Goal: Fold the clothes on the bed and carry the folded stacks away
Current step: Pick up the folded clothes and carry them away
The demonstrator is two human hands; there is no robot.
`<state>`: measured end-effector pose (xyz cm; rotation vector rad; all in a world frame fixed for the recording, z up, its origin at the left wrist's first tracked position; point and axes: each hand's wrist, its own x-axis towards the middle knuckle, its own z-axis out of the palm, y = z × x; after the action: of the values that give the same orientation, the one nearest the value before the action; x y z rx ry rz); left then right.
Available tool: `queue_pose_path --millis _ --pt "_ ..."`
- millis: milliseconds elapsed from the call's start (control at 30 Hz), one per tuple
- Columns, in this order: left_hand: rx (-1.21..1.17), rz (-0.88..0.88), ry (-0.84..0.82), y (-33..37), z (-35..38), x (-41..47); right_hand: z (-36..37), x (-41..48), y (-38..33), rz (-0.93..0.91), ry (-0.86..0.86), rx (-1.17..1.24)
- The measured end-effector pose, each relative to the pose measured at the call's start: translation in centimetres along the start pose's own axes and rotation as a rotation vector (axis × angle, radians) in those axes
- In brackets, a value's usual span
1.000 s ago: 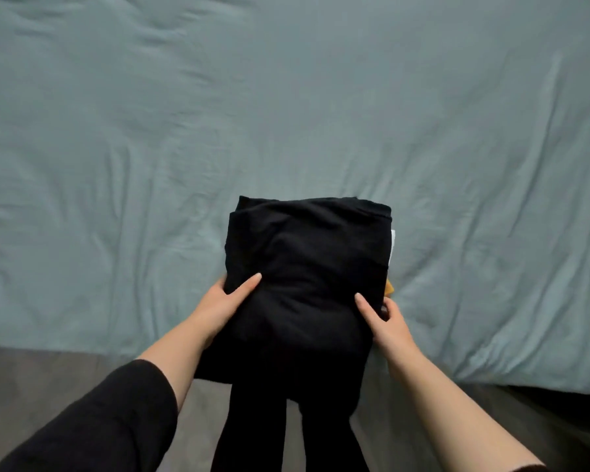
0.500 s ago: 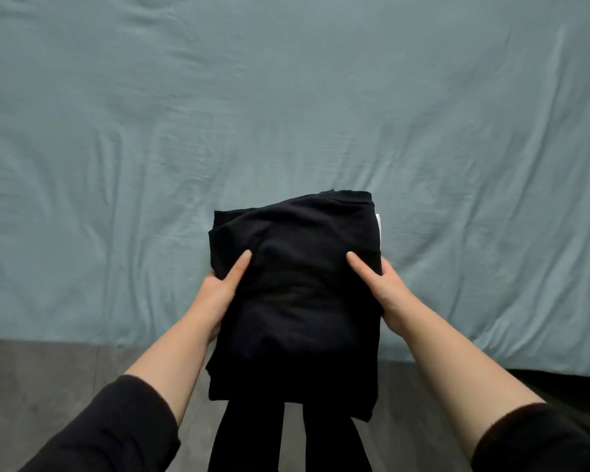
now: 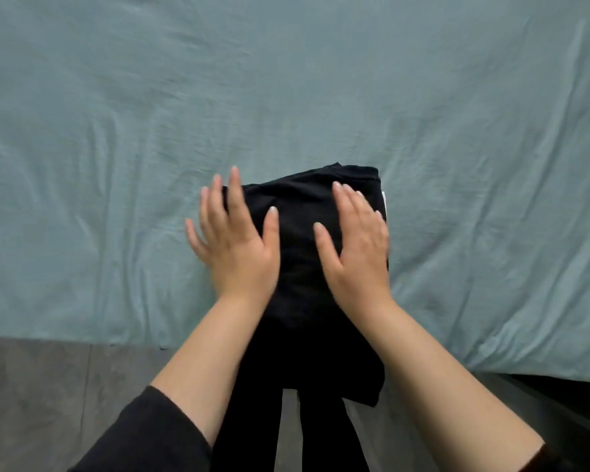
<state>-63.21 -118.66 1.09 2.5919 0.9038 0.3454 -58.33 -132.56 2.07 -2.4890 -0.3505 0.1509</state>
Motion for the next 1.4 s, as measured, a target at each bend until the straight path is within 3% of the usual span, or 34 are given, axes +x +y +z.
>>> queue_pose_path --millis 33,100,167,233,333,367,433,500,567,633,867,1067,1267,1400 --pt "0.061 0.177 -0.074 0.1 0.7 -0.6 0.9 -0.7 -0.1 -0.109 -0.042 -0.060" --pt "0.276 0.382 -0.418 -2.0 2.0 -1.1 1.7 -1.5 1.8 -0.150 -0.296 -0.278" --pt "0.413 0.364 -0.668 -4.9 3.0 -0.7 1.9 -1.6 4.7 -0.060 -0.539 -0.477" --pt "0.395 0.327 -0.682 -5.7 3.4 -0.5 2.3 -1.3 5.6 -0.035 -0.558 -0.482" --pt "0.232 0.324 -0.552 -4.3 2.1 -2.4 1.9 -3.5 3.9 -0.026 -0.372 -0.364" --pt "0.227 0.388 -0.555 -4.7 1.2 -3.8 1.2 -5.2 3.9 -0.075 -0.379 -0.356" --pt "0.378 0.508 -0.747 -7.4 -1.3 -6.3 -0.8 -9.3 5.4 -0.170 -0.588 -0.488" --pt "0.554 0.384 -0.899 -10.4 -3.4 -7.1 -2.8 -10.8 6.9 -0.092 -0.733 -0.608" --pt "0.626 0.297 -0.934 -11.9 -5.3 -6.7 -3.6 -9.7 6.8 -0.027 -0.812 -0.595" --pt "0.630 0.296 -0.913 -11.9 -7.8 -6.3 -4.8 -8.1 4.9 0.030 -0.875 -0.504" --pt "0.379 0.110 -0.823 -8.1 -18.9 -5.4 -12.8 -6.9 -4.9 0.391 -0.769 -0.199" --pt "-0.352 -0.285 -0.596 -5.4 -27.2 -6.9 -16.7 -10.0 -11.2 0.393 -0.696 0.074" --pt "-0.700 -0.547 -0.205 -6.2 -31.4 -14.4 -17.8 -13.8 -12.0 0.402 -0.800 0.213" --pt "-0.855 -0.926 -0.228 -7.1 -32.5 -21.3 -16.7 -16.6 -11.9 0.502 -0.888 0.258"
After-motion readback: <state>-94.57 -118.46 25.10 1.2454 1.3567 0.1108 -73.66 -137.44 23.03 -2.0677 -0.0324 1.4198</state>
